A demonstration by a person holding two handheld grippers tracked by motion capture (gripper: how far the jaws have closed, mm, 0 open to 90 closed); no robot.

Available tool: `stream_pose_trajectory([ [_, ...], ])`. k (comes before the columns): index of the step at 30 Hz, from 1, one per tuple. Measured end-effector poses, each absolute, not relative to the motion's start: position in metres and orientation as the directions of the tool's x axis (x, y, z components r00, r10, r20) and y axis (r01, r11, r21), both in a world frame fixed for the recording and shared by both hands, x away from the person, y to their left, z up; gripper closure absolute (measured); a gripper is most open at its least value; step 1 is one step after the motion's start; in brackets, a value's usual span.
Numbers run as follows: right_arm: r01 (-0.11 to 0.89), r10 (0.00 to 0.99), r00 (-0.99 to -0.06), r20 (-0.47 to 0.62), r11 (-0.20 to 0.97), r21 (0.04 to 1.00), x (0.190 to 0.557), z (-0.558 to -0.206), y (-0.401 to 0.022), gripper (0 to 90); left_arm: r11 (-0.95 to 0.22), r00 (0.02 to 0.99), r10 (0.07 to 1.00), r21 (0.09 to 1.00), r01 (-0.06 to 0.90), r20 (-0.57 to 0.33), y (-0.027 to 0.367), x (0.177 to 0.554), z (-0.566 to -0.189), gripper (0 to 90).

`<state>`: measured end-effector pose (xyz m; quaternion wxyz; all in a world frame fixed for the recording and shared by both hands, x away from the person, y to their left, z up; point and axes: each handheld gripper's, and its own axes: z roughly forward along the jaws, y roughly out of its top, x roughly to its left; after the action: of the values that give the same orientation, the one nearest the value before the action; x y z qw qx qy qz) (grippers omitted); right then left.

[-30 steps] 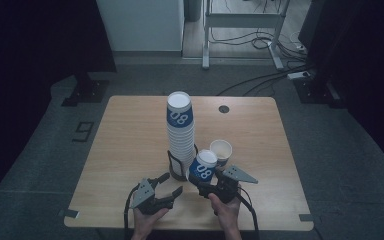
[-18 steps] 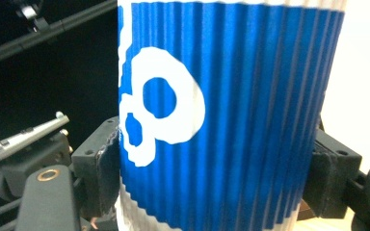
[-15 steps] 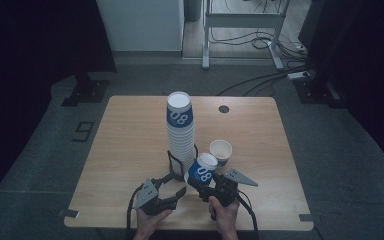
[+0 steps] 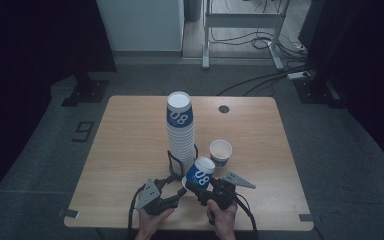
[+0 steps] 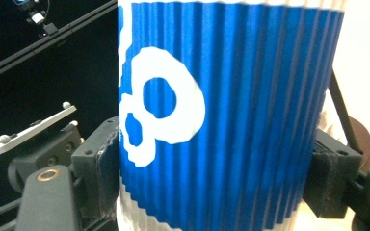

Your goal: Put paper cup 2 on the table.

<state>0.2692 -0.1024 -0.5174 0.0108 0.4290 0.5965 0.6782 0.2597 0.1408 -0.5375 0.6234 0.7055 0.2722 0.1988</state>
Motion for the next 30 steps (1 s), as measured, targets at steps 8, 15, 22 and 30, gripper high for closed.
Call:
stream_pose_trajectory([
  [8,0.524,0.503,-0.627,0.595,-0.294,0.8,0.267,-0.519,-0.097,21.3,-0.055,0.766,0.642,0.994,0.095,-0.037,0.134,0.262,-0.537,54.9],
  [15,0.545,0.494,-0.62,0.609,-0.287,0.788,0.267,-0.52,-0.092,21.2,-0.059,0.76,0.65,0.997,0.046,0.003,0.128,0.26,-0.537,62.8],
  [22,0.567,0.478,-0.623,0.619,-0.27,0.779,0.266,-0.52,-0.086,19.4,-0.072,0.745,0.667,0.997,0.035,0.022,0.127,0.259,-0.536,69.4],
  [30,0.509,0.509,-0.657,0.556,-0.244,0.825,0.267,-0.516,-0.085,12.0,-0.089,0.765,0.644,0.994,0.056,0.015,0.128,0.258,-0.536,82.4],
])
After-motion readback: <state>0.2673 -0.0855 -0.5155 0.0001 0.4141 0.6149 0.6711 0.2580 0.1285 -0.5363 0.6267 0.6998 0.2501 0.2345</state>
